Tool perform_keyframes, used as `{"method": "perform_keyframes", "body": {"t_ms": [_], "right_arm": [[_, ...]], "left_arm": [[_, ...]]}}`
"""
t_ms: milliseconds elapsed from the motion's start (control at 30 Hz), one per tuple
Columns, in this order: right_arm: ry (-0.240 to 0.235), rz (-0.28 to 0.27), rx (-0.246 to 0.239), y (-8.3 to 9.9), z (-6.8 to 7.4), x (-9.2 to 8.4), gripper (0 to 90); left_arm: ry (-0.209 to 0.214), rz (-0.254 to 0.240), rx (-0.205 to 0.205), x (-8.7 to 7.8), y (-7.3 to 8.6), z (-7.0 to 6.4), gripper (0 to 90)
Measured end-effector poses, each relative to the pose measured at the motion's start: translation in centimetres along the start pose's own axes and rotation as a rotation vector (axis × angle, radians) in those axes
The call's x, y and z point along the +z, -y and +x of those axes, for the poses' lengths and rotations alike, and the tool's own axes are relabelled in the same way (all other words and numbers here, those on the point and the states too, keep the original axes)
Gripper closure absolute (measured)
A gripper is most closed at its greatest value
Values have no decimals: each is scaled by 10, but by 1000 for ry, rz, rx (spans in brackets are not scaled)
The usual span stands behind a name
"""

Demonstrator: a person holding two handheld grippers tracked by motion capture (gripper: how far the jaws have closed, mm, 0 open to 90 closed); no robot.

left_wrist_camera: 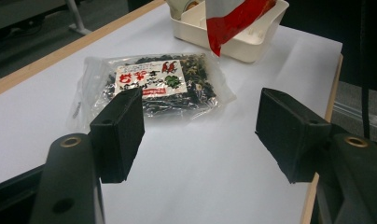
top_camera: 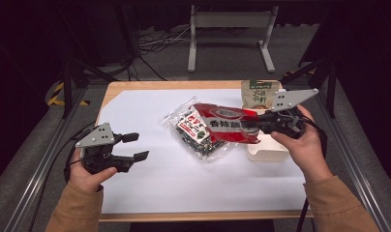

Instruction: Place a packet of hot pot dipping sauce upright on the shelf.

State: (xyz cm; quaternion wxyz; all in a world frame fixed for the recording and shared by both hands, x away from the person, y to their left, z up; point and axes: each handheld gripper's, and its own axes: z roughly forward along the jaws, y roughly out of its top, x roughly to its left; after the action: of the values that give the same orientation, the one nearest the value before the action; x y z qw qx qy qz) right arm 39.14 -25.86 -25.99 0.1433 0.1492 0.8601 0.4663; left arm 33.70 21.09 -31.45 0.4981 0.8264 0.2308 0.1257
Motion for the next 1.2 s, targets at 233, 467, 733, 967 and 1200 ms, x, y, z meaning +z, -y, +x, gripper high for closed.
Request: {"method": "perform_keyframes", "body": {"t_ms": [233, 467, 733, 967, 1200], "right_arm": [[36, -11, 12, 2, -13, -10, 895], [64, -26, 29, 2, -27, -21, 896], [95, -41, 50, 3, -40, -32, 896], [120, -74, 92, 7, -55, -43, 897], [141, -94, 126, 12, -66, -51, 897]], "left_arm": [[-22, 9, -9, 1, 3, 4, 331], [-34, 20, -22, 2, 6, 8, 323], [-38, 25, -31, 3, 8, 11, 315], [-41, 27, -45, 3, 10, 14, 296], [-43, 29, -50, 3, 10, 15, 291]]}}
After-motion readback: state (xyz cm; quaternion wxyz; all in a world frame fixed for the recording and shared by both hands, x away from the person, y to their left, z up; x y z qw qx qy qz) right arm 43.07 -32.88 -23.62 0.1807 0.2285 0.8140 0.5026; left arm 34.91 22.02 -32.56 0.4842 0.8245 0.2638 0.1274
